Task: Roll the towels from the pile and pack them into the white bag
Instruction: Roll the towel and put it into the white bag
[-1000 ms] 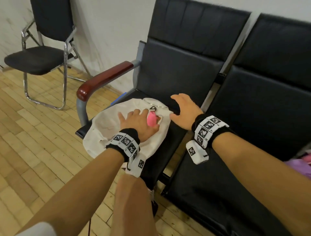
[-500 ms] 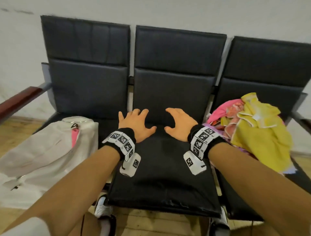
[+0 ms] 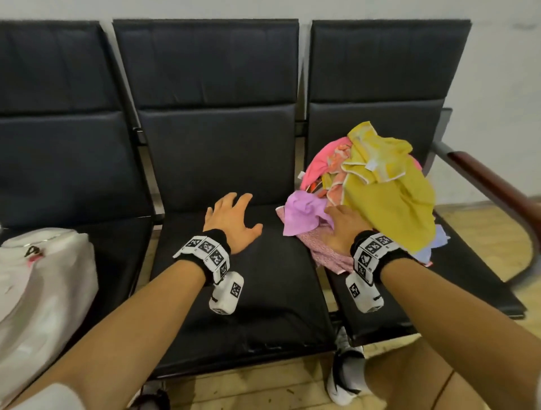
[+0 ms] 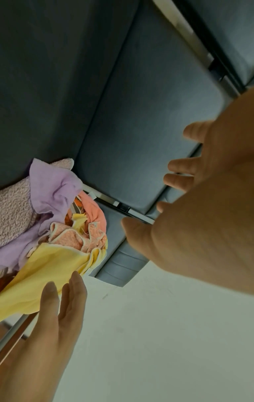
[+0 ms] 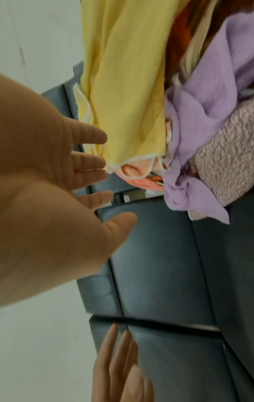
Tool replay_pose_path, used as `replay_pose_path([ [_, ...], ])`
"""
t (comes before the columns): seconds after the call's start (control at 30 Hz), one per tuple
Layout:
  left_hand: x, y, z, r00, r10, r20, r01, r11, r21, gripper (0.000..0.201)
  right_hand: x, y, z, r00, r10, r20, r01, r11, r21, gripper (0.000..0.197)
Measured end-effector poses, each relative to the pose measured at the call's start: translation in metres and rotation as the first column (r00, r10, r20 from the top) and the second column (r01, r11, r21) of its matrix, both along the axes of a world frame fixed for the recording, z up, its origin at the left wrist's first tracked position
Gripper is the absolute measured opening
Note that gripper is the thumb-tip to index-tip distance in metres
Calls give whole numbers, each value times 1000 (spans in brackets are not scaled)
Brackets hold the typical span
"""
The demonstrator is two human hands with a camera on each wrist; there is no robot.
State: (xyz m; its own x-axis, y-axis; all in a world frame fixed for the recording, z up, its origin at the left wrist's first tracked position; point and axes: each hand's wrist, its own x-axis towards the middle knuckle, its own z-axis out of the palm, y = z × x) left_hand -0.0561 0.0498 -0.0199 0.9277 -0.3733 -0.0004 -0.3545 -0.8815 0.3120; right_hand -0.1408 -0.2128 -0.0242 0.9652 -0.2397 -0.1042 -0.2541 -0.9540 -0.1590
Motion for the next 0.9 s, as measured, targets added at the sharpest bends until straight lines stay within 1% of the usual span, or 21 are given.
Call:
replay_pose_path([
  [0.1, 6, -20, -9, 1000, 4, -12, -5, 998, -63, 80, 13, -29, -9, 991, -118, 59, 116, 993, 36, 64],
  [0.2, 11, -37, -16, 999, 0, -37, -5, 993, -121, 78, 25, -50, -20, 974, -215, 77, 214, 977, 10, 58],
  [0.3, 15, -51, -21, 997, -7, -74, -5, 986, -166, 76, 32, -66, -33, 954, -298, 24, 298, 955, -6, 57],
  [0.4, 18, -64, -27, 995, -23, -95, 5, 983, -183, 76, 36, -79, -42, 954, -295, -46, 296, 955, 0, 52],
  [0.47, 18, -70, -30, 994, -38, -101, 17, 979, -201, 75, 37, -82, -44, 956, -292, -7, 291, 953, 89, 50],
  [0.5, 17, -74, -32, 993, -51, -104, 28, 978, -207, 75, 36, -83, -45, 956, -292, 36, 285, 949, 135, 48],
  [0.63, 11, -86, -36, 983, -129, -130, 96, 968, -230, 76, 28, -70, -32, 946, -248, 210, 208, 959, 195, 25],
  [0.7, 9, -89, -37, 978, -169, -122, 132, 957, -259, 80, 24, -55, -19, 956, -180, 233, 130, 968, 215, 22],
  [0.77, 7, -90, -34, 972, -197, -129, 153, 944, -291, 91, 21, -32, -6, 964, -85, 252, 22, 970, 243, 17],
  [0.83, 4, -87, -28, 964, -234, -124, 183, 928, -324, 102, 19, -3, 7, 962, 0, 272, -87, 947, 308, 10],
  [0.87, 2, -84, -24, 959, -260, -114, 209, 919, -335, 105, 18, 11, 13, 953, 36, 299, -144, 927, 347, 9],
  [0.9, 0, -79, -19, 952, -289, -98, 240, 907, -347, 102, 18, 23, 18, 941, 69, 332, -199, 905, 375, 10],
])
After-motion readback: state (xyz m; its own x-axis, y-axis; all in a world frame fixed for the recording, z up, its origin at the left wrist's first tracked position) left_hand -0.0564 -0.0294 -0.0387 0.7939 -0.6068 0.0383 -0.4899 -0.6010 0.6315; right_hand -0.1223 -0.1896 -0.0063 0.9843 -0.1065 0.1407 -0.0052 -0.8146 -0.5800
